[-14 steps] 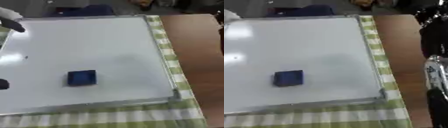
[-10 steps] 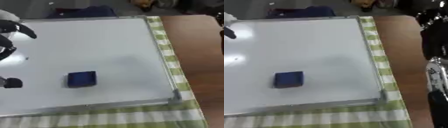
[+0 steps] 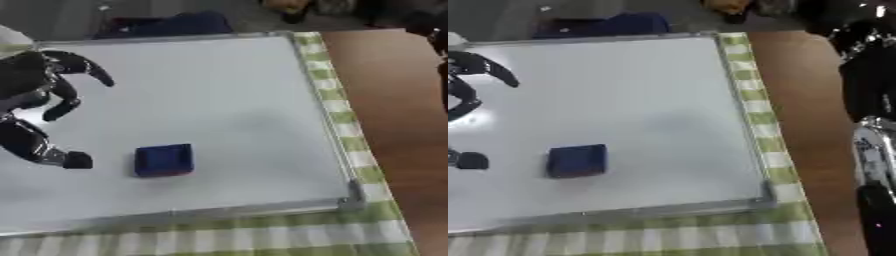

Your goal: Wipe the whiteboard clean with a brush.

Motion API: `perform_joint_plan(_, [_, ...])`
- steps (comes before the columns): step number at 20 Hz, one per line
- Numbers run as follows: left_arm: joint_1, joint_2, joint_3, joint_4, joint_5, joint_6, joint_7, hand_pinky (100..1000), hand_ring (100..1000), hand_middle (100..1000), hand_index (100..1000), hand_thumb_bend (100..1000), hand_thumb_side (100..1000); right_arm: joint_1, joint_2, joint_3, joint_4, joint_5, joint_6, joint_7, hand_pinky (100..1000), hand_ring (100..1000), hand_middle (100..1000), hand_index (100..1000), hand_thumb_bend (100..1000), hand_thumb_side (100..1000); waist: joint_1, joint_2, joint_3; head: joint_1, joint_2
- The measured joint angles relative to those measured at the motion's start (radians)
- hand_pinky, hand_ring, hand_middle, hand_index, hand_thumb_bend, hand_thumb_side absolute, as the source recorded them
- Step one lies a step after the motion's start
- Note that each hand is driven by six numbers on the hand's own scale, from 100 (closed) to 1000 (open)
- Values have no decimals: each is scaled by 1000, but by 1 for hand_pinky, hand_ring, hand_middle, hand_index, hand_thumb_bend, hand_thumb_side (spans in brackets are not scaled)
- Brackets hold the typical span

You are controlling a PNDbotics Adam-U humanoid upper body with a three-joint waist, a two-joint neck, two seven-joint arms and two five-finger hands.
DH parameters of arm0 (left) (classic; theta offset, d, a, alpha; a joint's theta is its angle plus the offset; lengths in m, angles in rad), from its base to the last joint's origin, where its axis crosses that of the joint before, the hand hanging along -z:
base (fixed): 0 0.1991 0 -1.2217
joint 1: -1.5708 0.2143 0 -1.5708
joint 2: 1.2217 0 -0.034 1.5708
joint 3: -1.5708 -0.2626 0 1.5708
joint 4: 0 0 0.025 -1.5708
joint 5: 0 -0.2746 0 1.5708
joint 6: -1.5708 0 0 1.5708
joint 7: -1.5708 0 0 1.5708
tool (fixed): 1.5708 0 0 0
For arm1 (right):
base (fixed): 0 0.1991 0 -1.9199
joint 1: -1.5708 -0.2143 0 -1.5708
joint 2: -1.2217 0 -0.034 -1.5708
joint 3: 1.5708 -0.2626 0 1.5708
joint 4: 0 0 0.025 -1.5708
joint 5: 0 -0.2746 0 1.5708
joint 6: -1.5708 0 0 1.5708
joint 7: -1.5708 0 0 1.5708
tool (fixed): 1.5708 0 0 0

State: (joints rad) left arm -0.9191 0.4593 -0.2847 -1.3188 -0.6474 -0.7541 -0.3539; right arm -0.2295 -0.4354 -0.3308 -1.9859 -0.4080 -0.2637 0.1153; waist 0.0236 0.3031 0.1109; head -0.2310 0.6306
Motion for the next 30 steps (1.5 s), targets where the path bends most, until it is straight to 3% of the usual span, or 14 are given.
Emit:
perform_joint_plan(4, [-9,-71,2,47,-35,18,-18,796,792,718,157,630,831,-5,0,2,0,-1,-1,1,731,639,526,593,193,1000,-2,0,-6,-5,0])
perform_joint_plan(14, [16,-224,43,112,-157,59,-55,849,805,685,211,670,805,-8,0,5,0,-9,-4,-6,732,640,527,594,189,1000,-8,-1,-22,0,0])
perform_joint_plan(18, [22,-252,49,146,-203,66,-51,854,816,671,223,683,761,-8,0,5,0,-10,-3,-6,733,639,527,594,187,1000,-7,-2,-24,1,0])
perform_joint_plan(22, [25,-263,44,171,-235,64,-47,818,797,679,154,725,730,-8,0,5,0,-10,-2,-6,734,639,525,593,190,1000,-7,-2,-24,1,0])
perform_joint_plan(30, [30,-276,43,211,-309,51,-34,814,809,703,138,687,711,-8,0,5,0,-10,3,-3,735,638,523,593,191,1000,-7,-2,-24,1,0])
